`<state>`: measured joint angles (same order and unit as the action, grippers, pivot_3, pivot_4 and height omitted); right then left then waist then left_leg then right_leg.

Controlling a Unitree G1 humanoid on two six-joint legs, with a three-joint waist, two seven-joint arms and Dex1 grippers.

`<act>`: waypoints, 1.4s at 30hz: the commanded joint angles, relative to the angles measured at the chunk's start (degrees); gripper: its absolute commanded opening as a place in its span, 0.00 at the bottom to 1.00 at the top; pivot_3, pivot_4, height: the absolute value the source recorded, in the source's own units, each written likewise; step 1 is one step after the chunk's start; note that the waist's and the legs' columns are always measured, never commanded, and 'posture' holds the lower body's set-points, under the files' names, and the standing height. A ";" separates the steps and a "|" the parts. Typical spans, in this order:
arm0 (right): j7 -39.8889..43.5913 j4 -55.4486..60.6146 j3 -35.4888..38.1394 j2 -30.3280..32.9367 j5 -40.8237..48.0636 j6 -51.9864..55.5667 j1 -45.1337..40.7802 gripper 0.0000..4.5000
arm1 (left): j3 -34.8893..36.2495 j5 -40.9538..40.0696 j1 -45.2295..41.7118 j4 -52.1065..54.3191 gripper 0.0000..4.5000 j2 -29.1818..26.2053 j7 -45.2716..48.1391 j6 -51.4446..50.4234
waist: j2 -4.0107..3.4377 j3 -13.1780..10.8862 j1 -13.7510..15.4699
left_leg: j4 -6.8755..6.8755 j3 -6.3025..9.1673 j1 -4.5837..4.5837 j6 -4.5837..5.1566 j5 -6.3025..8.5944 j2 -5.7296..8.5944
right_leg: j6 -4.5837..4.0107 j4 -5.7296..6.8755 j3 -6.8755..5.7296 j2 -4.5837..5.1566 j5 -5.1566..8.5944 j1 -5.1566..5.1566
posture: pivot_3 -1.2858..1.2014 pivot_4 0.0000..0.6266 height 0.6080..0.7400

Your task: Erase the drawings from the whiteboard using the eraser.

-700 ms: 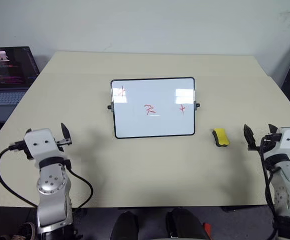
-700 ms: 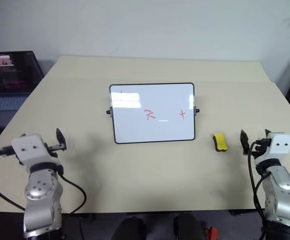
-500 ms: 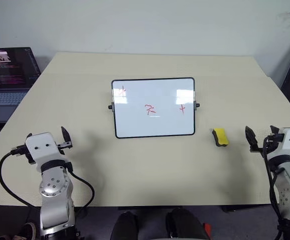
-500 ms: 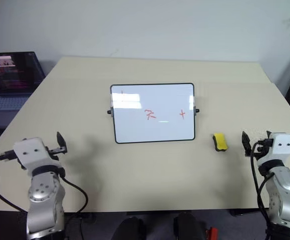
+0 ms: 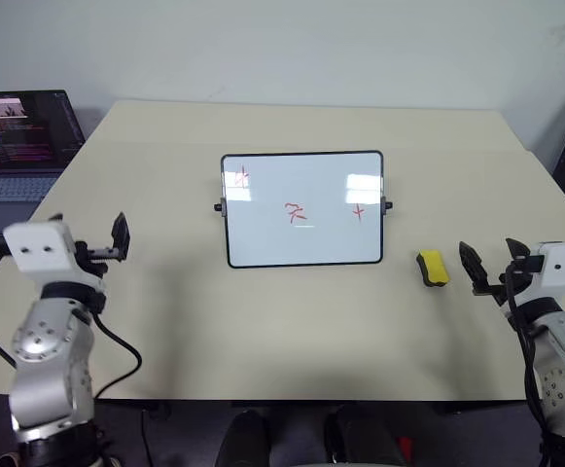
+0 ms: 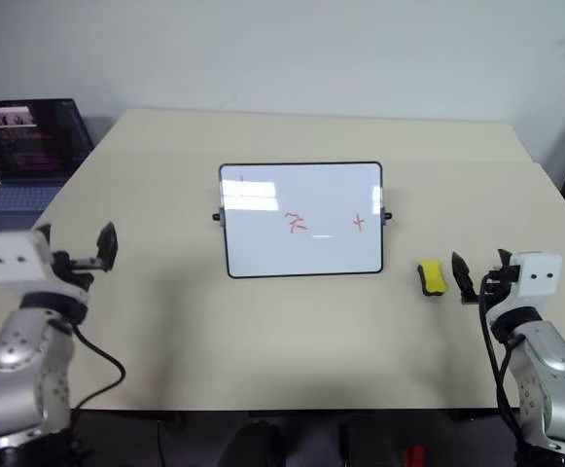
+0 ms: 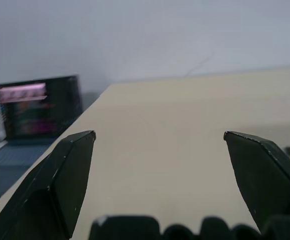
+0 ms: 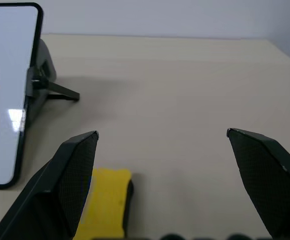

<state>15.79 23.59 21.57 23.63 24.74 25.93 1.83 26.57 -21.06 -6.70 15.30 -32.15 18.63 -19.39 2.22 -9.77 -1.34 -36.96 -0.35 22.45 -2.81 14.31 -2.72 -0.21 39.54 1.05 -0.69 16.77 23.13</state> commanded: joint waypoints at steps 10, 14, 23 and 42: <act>-10.97 11.43 -6.05 -1.29 4.59 24.30 -6.54 1.00 | -20.26 -16.13 -8.81 8.33 1.00 -17.93 40.56 -11.50 | -0.11 -0.07 -0.55 | 0.03 0.07 0.01 0.00 0.01 0.00 | 0.01 -0.09 0.10 -0.07 0.01 0.06 | 0.52 0.24 1.00; -11.51 8.69 -8.42 -0.02 2.05 27.75 -8.29 1.00 | -22.11 -15.48 -10.84 7.36 1.00 -17.41 43.00 -10.65 | -0.14 -0.09 -0.45 | 0.06 0.03 0.03 0.01 0.01 0.04 | -0.07 -0.09 0.01 -0.16 0.06 0.08 | 0.52 0.24 1.00; -11.80 0.58 -10.68 0.27 -4.16 25.13 -12.87 1.00 | -23.57 -13.72 -9.44 8.42 1.00 -15.02 42.51 -9.03 | -0.15 -0.10 -0.45 | 0.05 0.05 0.11 0.03 0.02 0.04 | -0.07 -0.16 0.06 -0.17 0.07 0.12 | 0.52 0.24 1.00; -8.13 -7.12 -11.81 -0.90 -7.76 22.25 -16.80 1.00 | -24.07 -12.43 -11.57 8.82 1.00 -13.00 41.04 -8.74 | -0.15 -0.10 -0.44 | 0.03 0.05 0.16 0.03 0.02 0.04 | -0.08 -0.17 0.00 -0.18 0.07 0.13 | 0.52 0.24 1.00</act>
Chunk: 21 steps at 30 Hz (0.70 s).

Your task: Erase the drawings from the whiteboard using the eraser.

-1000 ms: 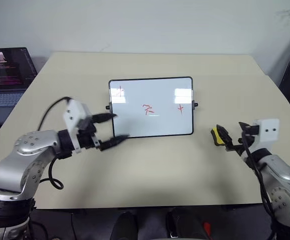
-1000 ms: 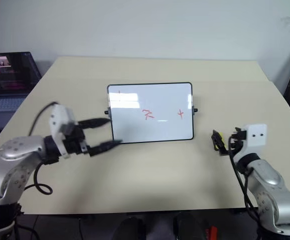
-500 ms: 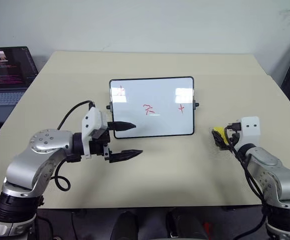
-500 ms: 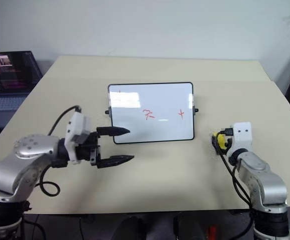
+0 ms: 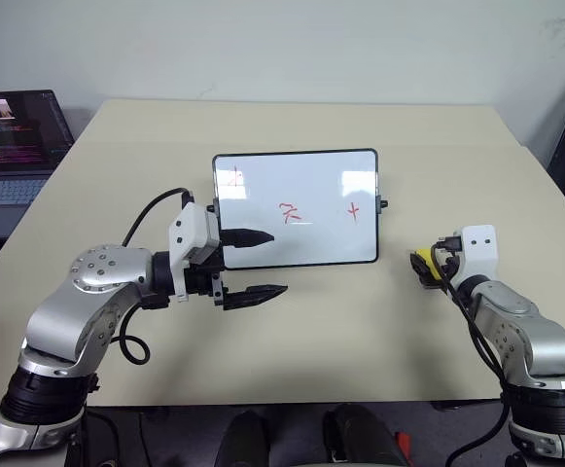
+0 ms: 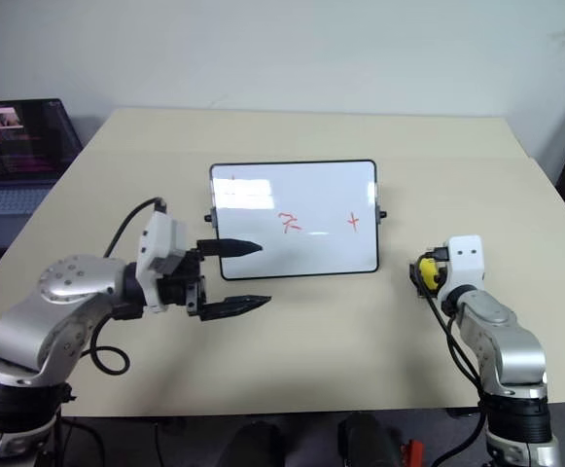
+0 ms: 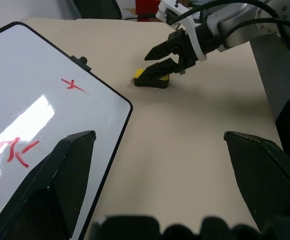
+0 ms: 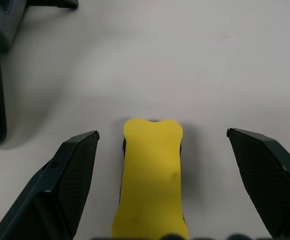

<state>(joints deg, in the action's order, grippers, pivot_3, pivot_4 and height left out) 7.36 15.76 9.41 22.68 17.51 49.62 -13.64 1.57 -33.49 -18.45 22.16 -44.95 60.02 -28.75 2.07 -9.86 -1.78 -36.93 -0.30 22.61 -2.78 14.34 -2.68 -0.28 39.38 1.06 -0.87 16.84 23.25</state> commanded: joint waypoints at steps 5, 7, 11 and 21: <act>0.84 -0.76 -0.29 -0.36 -1.37 -1.67 -2.12 0.87 | 1.18 -0.20 0.49 2.13 1.00 -0.47 -0.64 0.53 | 0.00 0.00 0.01 | 0.00 0.01 0.00 0.00 0.00 -0.01 | 0.00 0.00 0.00 0.00 0.00 0.00 | 0.52 0.24 1.00; 1.26 -1.72 -0.75 -0.14 -1.71 -1.58 -2.53 0.74 | 1.23 -0.19 0.64 2.19 1.00 -0.52 -0.79 0.46 | 0.00 0.00 0.01 | 0.00 0.01 0.00 0.00 0.00 -0.01 | 0.00 0.00 0.00 0.00 0.00 0.00 | 0.52 0.24 1.00; 1.85 -2.66 -0.85 0.08 -2.06 -1.85 -2.82 0.39 | 1.30 -0.05 1.26 2.34 1.00 -0.61 -0.89 0.62 | 0.00 0.00 0.02 | 0.00 0.01 0.01 0.00 0.00 0.00 | -0.05 0.00 0.00 0.00 -0.03 0.00 | 0.52 0.24 1.00; 3.18 -2.31 -0.57 -0.09 -2.72 -3.11 -3.43 0.24 | 2.46 -0.14 3.27 2.98 1.00 -0.74 -2.16 0.37 | 0.00 0.00 0.01 | 0.00 0.01 0.00 0.00 0.00 0.00 | -0.15 0.00 0.00 0.00 -0.09 0.00 | 0.52 0.24 1.00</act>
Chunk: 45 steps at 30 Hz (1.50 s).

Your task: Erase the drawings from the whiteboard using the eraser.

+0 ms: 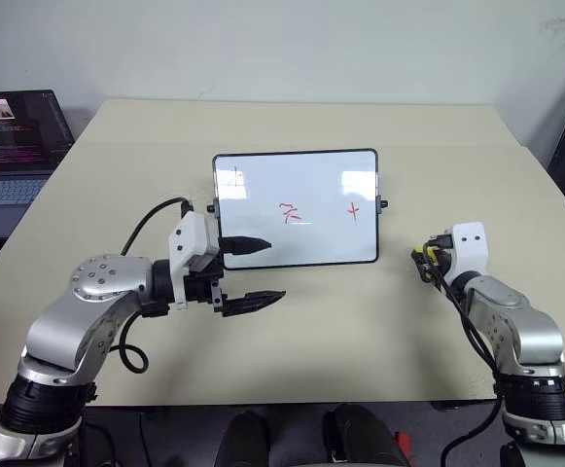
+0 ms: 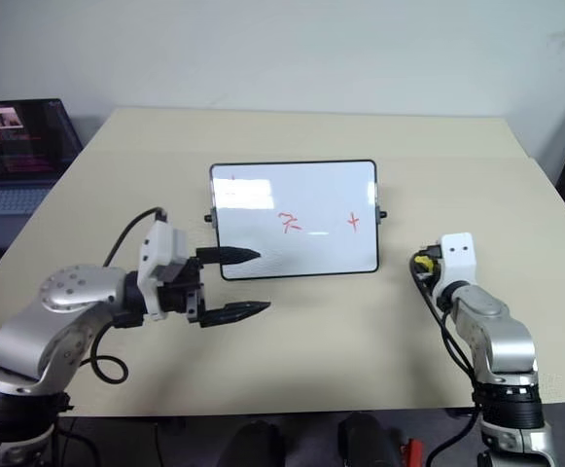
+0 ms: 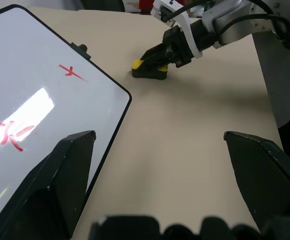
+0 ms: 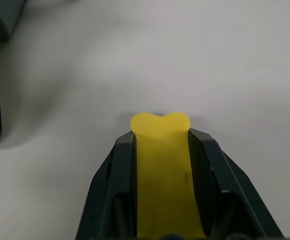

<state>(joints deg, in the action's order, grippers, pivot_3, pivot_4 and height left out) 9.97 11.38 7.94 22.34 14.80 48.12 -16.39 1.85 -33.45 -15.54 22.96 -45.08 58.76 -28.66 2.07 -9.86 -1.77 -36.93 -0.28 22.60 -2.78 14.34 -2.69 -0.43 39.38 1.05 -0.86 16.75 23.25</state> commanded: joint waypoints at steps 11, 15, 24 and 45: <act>11.79 23.87 -2.53 6.46 10.47 7.16 1.48 0.24 | 10.89 1.60 6.20 3.63 1.00 -0.43 -15.52 -6.96 | -0.06 -0.04 -0.14 | 0.01 0.18 0.00 0.00 0.00 -0.06 | 0.01 0.00 0.01 0.03 0.00 0.02 | 0.52 0.24 1.00; 12.27 24.69 -7.68 6.36 10.10 7.56 -3.45 0.24 | 13.01 2.54 6.55 3.25 1.00 -0.37 -20.33 -9.58 | -0.03 -0.06 -0.16 | -0.02 0.21 -0.08 0.00 0.00 -0.06 | 0.15 0.09 -0.01 0.01 0.08 0.02 | 0.52 0.24 1.00; 14.41 3.90 -26.86 -2.03 -2.90 -6.48 -27.03 0.24 | 15.83 7.27 6.66 -0.70 1.00 -1.69 -26.20 -11.81 | -0.01 -0.06 -0.26 | -0.02 0.17 -0.08 0.01 0.00 -0.02 | -0.09 0.13 0.01 0.02 -0.05 0.06 | 0.52 0.24 1.00; 19.81 -50.30 -30.25 -19.99 -18.59 -36.85 -56.43 0.24 | 13.07 9.82 0.79 -6.16 1.00 -3.09 -21.34 -9.40 | 0.01 -0.06 -0.01 | -0.02 0.25 0.27 0.00 0.00 -0.10 | -0.18 0.20 -0.14 0.38 -0.10 0.33 | 0.52 0.24 1.00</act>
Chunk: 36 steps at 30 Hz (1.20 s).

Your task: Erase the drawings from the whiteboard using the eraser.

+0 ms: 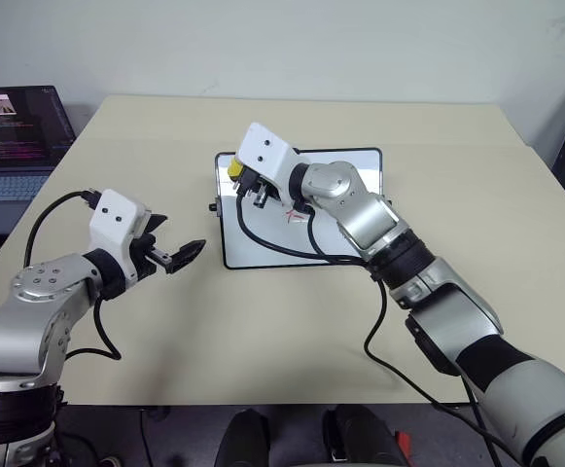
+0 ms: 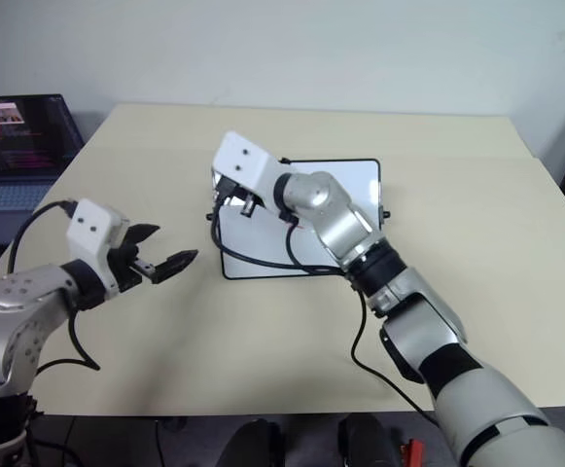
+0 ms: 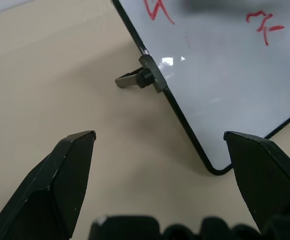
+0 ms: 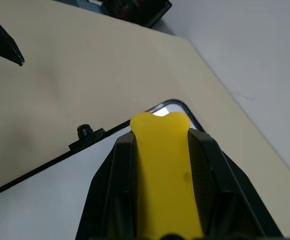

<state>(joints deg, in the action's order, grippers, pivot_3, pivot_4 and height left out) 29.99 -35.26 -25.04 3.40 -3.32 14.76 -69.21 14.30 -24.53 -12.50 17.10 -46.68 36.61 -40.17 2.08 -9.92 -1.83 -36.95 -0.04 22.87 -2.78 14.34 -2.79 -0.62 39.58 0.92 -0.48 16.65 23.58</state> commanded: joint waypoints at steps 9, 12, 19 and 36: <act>-3.88 -20.79 5.82 -5.55 -3.16 -11.02 -10.33 0.24 | -1.11 1.96 -8.20 -3.70 1.00 -1.44 1.97 3.92 | 0.00 -0.01 -0.02 | 0.04 -0.04 0.01 0.00 0.00 0.00 | 0.00 0.00 0.02 0.02 0.00 0.03 | 0.52 0.24 1.00; -3.85 -23.89 6.20 -6.36 -3.88 -12.23 -11.46 0.24 | -1.74 2.10 -9.23 -4.01 1.00 -1.21 2.39 4.09 | 0.00 -0.01 -0.02 | 0.03 -0.04 0.02 -0.01 0.00 0.01 | -0.01 0.00 0.03 0.03 0.00 0.03 | 0.52 0.24 1.00; -3.02 -30.03 5.72 -7.76 -6.67 -13.76 -12.19 0.24 | -3.00 2.87 -10.72 -4.92 1.00 -0.94 2.74 4.62 | 0.00 -0.01 -0.07 | 0.02 -0.03 0.01 -0.01 0.00 0.00 | -0.01 0.11 0.03 0.03 0.00 0.07 | 0.52 0.24 1.00; -3.80 -32.35 7.38 -10.58 -9.98 -15.85 -12.69 0.23 | -0.74 2.53 -8.34 -3.57 1.00 -2.34 3.92 3.14 | 0.00 -0.02 -0.27 | 0.02 -0.10 0.03 -0.01 -0.01 0.00 | -0.04 0.30 0.10 0.03 0.02 0.21 | 0.52 0.24 1.00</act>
<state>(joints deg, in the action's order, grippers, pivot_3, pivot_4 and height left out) 25.11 -68.02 -17.32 -6.79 -12.59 -0.69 -81.62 11.34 -21.82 -20.68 11.26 -47.92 40.65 -37.19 2.08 -9.94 -2.10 -36.93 -0.13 22.91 -2.79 14.33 -2.79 -0.66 39.88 1.00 -0.46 16.68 23.80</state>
